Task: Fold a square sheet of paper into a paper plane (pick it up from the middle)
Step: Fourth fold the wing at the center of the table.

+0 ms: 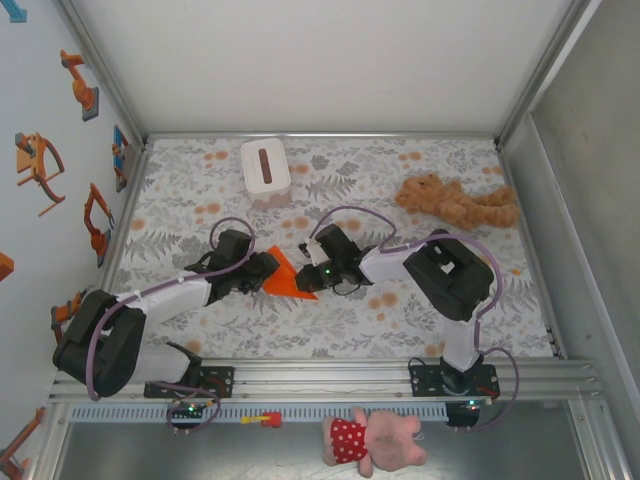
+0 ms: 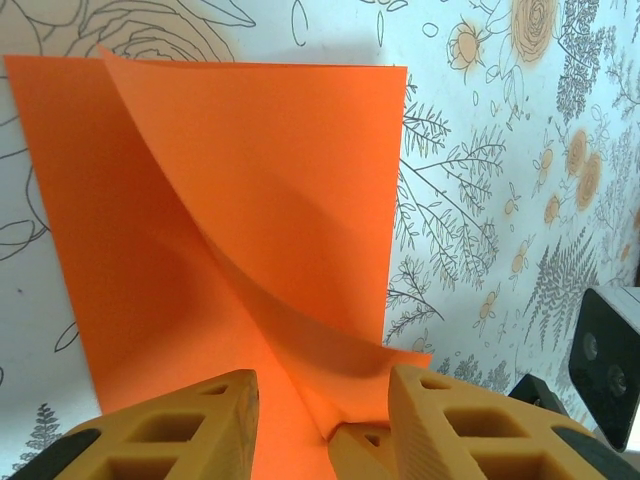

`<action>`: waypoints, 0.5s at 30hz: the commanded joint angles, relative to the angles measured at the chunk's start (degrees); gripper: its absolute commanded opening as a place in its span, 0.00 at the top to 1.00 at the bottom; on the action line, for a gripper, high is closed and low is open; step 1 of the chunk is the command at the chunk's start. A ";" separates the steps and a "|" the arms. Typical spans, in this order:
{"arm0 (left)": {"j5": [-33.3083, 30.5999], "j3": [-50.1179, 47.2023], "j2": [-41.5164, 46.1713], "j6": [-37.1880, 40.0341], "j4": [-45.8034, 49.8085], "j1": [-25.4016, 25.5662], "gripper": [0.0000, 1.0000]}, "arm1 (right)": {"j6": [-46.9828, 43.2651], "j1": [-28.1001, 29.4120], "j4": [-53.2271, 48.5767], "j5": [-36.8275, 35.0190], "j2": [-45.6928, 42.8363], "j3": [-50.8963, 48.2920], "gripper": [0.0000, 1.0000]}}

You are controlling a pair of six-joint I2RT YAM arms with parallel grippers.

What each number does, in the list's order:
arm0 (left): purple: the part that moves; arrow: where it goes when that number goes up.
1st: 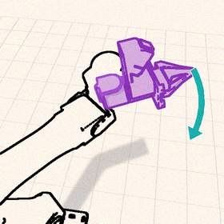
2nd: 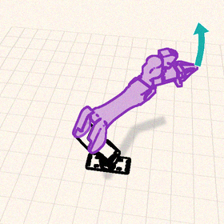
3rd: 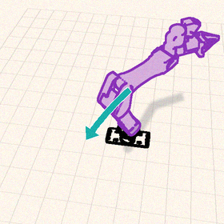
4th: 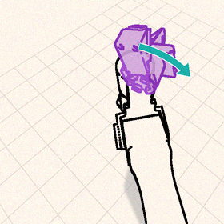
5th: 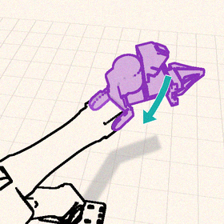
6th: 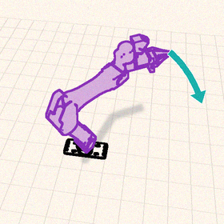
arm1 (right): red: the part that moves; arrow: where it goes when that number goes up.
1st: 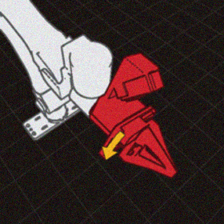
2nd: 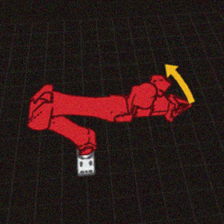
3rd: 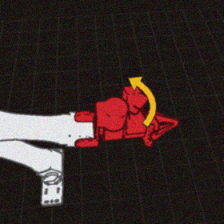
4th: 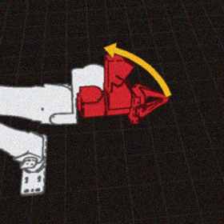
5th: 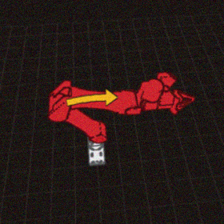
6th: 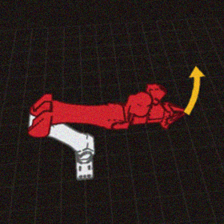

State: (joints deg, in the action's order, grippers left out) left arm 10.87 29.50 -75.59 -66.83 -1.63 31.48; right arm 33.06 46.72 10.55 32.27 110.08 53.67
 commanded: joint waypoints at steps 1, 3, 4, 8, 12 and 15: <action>-0.68 -0.49 0.56 1.26 1.45 0.31 0.62 | 1.62 -0.49 -2.29 1.10 1.14 0.94 1.00; -0.64 -0.52 0.32 1.30 1.19 0.27 0.62 | 1.42 -0.57 -2.20 1.54 0.89 1.00 1.00; -0.47 -0.49 0.13 1.35 0.92 0.27 0.62 | 1.33 -0.58 -2.11 1.61 0.66 0.91 1.00; 1.32 0.71 -0.93 2.29 0.07 0.30 0.62 | 1.14 -0.90 -1.26 2.54 0.40 0.74 0.98; 2.26 1.59 -2.01 3.60 -0.08 0.43 0.58 | 1.21 -1.19 -0.70 3.77 0.56 0.97 0.96; 2.73 2.13 -3.47 4.16 0.14 0.50 0.57 | 0.96 -1.24 -1.04 4.19 0.98 1.31 0.95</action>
State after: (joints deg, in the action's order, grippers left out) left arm 12.25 29.95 -77.78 -64.84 -1.74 31.59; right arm 33.67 45.87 10.02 34.98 110.10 53.76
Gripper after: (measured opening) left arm 0.425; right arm 0.051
